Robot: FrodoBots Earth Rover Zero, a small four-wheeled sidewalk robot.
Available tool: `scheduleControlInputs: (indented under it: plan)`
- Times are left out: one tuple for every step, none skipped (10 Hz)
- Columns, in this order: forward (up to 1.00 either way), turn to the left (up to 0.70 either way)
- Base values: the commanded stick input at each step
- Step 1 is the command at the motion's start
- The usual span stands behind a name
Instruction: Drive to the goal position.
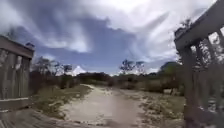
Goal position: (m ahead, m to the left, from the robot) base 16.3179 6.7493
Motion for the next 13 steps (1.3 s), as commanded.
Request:
scheduleControlInputs:
  plan:
    - [0.85,0.00]
    - [0.85,0.00]
    - [0.85,0.00]
    - [0.85,0.00]
    - [0.85,0.00]
    - [0.85,0.00]
    - [0.85,0.00]
    - [0.85,0.00]
    - [0.85,0.00]
    - [0.85,0.00]
    - [0.85,0.00]
    - [0.85,0.00]
    - [0.85,0.00]
